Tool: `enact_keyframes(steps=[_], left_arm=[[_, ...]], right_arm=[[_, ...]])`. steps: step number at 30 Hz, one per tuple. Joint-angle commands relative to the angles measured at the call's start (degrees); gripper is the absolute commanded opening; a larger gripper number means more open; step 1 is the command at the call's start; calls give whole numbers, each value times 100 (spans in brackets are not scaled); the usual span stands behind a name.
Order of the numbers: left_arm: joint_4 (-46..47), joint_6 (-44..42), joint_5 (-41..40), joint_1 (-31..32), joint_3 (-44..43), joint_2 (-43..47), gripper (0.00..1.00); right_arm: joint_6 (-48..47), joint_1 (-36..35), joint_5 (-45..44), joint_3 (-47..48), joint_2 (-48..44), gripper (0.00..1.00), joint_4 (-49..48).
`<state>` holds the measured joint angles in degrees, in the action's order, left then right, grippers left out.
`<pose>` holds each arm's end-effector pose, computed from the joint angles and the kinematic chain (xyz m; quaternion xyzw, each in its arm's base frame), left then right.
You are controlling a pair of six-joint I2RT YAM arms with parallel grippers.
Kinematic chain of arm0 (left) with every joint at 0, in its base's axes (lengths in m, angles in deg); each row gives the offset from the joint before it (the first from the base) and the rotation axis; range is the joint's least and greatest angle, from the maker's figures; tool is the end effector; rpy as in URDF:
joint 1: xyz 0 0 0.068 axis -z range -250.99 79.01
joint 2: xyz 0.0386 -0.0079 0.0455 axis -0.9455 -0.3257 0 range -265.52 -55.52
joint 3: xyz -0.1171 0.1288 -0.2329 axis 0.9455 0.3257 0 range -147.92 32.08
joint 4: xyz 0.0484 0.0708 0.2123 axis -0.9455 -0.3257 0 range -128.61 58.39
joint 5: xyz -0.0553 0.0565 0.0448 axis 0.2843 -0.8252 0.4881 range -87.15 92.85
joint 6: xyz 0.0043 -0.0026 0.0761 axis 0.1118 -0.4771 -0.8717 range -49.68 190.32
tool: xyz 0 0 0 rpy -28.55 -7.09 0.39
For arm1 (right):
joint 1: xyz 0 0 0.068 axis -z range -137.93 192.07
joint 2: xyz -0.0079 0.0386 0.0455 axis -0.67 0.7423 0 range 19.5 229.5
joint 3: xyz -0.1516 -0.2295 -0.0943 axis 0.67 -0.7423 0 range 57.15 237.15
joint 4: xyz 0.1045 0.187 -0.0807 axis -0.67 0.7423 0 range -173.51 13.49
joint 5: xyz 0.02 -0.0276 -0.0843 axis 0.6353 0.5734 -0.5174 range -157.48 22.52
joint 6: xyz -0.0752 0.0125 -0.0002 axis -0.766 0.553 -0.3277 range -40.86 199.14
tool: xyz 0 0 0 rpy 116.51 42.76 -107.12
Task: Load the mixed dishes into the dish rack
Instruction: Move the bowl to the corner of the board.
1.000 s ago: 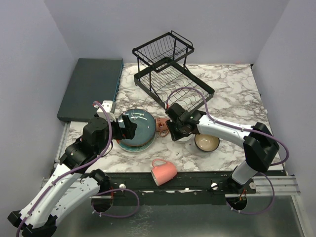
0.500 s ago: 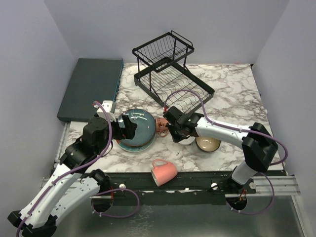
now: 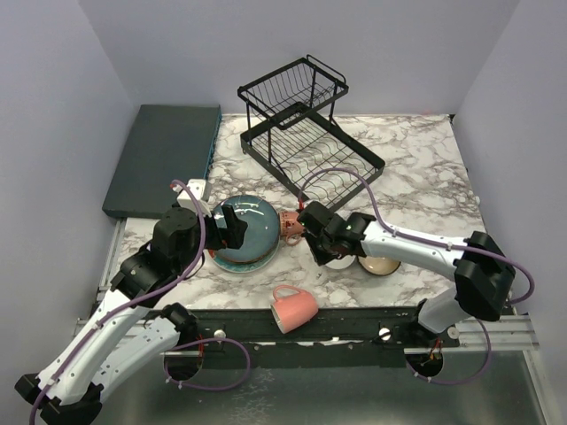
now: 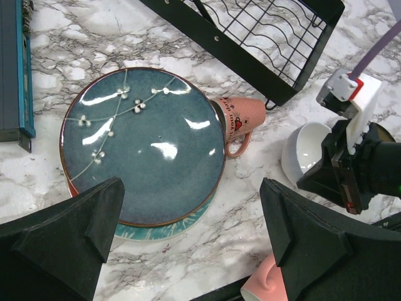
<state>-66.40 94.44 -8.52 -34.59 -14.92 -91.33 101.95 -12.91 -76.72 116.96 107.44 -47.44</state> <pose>0.0970 -0.0556 0.3234 0.0351 0.8337 -0.2030 0.5124 0.1710 0.2261 0.2258 -0.2519 0.9385 0.0786 0.2225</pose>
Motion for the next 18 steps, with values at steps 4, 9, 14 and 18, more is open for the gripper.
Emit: enact_keyframes(steps=[4, 9, 14, 18], left_arm=[[68, -84, -63, -10, 46, 0, 99], [69, -89, -66, -11, 47, -36, 99], [72, -88, -49, -19, 42, -72, 99], [73, -91, -40, -28, 50, -83, 99]], right_arm=[[499, -118, 168, -505, -508, 1, 560], [759, -140, 207, -835, -748, 1, 752], [1163, -144, -1, -1067, -807, 1, 1174], [1321, -144, 26, -1116, -865, 1, 1252]])
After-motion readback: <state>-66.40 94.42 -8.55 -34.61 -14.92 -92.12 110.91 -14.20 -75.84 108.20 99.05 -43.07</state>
